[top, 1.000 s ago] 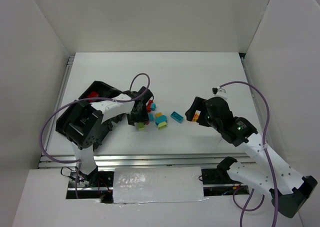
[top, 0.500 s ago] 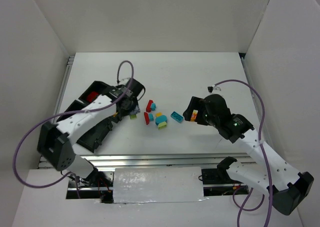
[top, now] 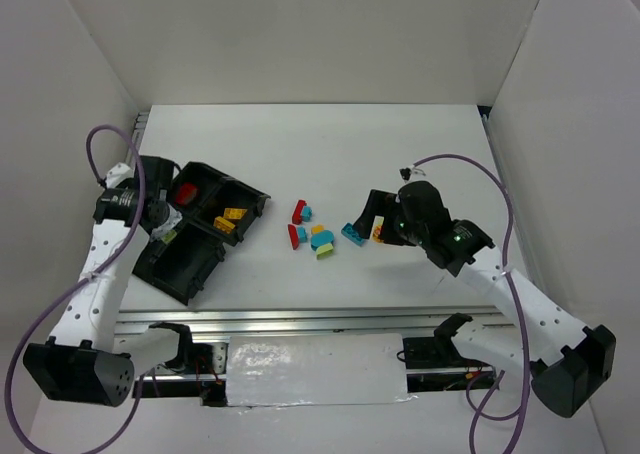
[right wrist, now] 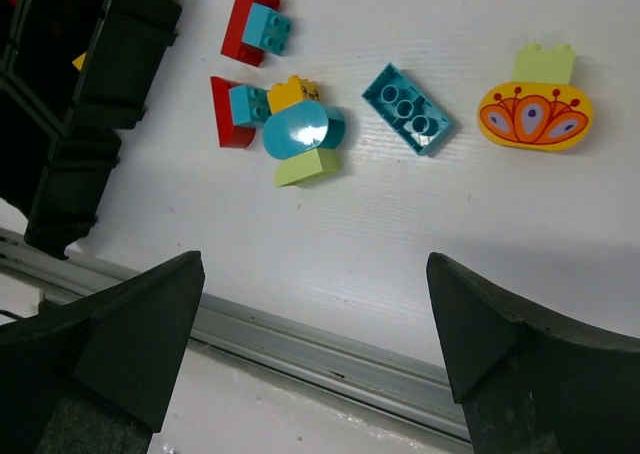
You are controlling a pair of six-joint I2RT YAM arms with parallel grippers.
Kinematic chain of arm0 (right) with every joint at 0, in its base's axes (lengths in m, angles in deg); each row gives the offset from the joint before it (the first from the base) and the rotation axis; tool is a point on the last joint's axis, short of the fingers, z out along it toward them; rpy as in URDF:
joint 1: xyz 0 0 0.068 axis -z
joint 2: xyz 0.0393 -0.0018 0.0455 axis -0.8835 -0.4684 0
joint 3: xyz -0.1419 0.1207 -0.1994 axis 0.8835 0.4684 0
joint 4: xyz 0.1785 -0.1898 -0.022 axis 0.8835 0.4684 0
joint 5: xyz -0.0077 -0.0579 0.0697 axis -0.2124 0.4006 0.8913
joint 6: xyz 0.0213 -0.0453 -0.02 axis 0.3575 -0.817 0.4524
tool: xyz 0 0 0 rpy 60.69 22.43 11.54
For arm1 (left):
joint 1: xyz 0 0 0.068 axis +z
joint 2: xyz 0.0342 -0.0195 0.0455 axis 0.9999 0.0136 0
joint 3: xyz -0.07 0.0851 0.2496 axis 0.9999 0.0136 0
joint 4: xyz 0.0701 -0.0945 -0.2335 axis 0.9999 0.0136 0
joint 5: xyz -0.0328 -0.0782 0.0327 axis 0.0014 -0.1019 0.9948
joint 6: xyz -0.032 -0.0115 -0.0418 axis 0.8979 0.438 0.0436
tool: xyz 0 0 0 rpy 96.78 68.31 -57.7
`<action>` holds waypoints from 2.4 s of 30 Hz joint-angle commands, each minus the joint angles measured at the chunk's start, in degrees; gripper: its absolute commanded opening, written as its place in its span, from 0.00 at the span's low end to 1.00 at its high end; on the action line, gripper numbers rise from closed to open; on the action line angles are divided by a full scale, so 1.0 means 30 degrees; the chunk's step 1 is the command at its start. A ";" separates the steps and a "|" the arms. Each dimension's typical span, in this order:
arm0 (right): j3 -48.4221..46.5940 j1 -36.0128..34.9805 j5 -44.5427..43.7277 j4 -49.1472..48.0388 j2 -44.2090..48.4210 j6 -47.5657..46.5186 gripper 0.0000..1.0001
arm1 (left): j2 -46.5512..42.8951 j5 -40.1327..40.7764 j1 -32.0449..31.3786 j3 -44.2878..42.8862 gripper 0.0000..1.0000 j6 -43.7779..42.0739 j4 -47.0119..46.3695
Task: Sort the legos into containers by color
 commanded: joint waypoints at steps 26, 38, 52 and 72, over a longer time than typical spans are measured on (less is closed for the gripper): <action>-0.0716 0.0370 0.1275 -0.1608 -0.1617 0.0704 1.00 | 0.1729 -0.0842 -0.3976 0.0211 0.98 -0.1940 -0.2766; -0.1096 0.0927 -0.3649 0.1174 0.0843 0.1994 1.00 | 0.7671 -0.4332 -1.2675 -0.0579 0.92 -0.1039 -0.7050; 0.0983 0.1454 -0.2098 0.1732 0.3479 0.1585 1.00 | 1.5172 -0.3013 -1.4677 -0.6293 0.99 0.5526 -0.4706; 0.1247 0.1718 -0.1279 0.2378 0.4448 0.0207 1.00 | 1.7754 -0.3566 -1.4706 -0.6237 0.91 0.7638 -0.5083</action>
